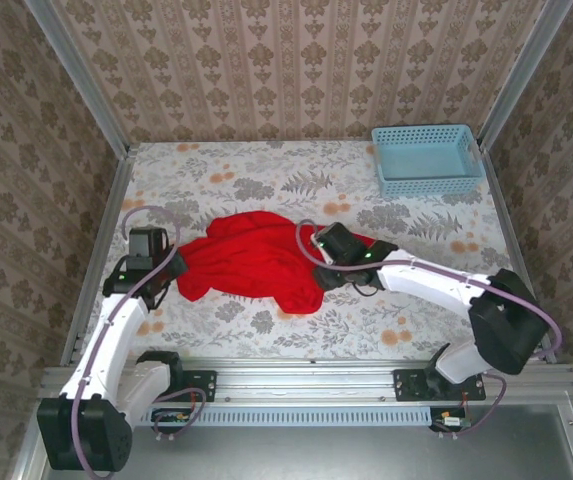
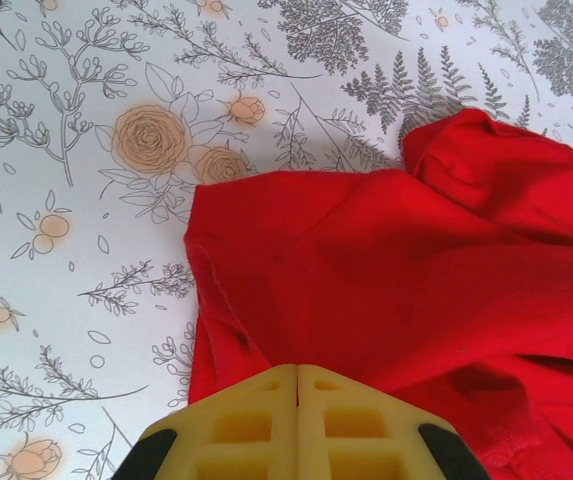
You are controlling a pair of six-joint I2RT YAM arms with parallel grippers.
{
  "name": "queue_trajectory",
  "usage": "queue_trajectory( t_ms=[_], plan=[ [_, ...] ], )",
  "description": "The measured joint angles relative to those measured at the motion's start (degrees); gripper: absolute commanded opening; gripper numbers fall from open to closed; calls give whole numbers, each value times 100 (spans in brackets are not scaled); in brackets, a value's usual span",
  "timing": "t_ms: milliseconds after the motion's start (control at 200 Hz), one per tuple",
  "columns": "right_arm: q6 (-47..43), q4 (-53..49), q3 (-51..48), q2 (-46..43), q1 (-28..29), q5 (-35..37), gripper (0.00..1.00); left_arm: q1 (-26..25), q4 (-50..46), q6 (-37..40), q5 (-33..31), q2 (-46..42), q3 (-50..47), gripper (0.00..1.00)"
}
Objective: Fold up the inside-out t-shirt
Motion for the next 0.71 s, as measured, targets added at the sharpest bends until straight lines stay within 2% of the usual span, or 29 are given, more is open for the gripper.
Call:
queue_trajectory(
  t_ms=[110, 295, 345, 455, 525, 575, 705],
  plan=[
    [-142, 155, 7, 258, 304, -50, 57, 68, 70, 2, 103, 15, 0, 0],
    [-238, 282, 46, 756, 470, 37, 55, 101, 116, 2, 208, 42, 0, 0],
    [-267, 282, 90, 916, 498, 96, 48, 101, 118, 0, 219, 76, 2, 0],
    [-297, 264, 190, 1130, 525, 348, 17, 122, 125, 0, 254, 179, 28, 0],
    [-302, 254, 251, 1137, 529, 546, 4, 144, 101, 0, 264, 267, 129, 0],
    [-352, 243, 308, 1091, 529, 656, 0, 170, 81, 0, 280, 341, 284, 0],
    [-363, 83, 378, 535, 529, 822, 0, 236, 42, 2, 275, 538, 857, 0]
  ],
)
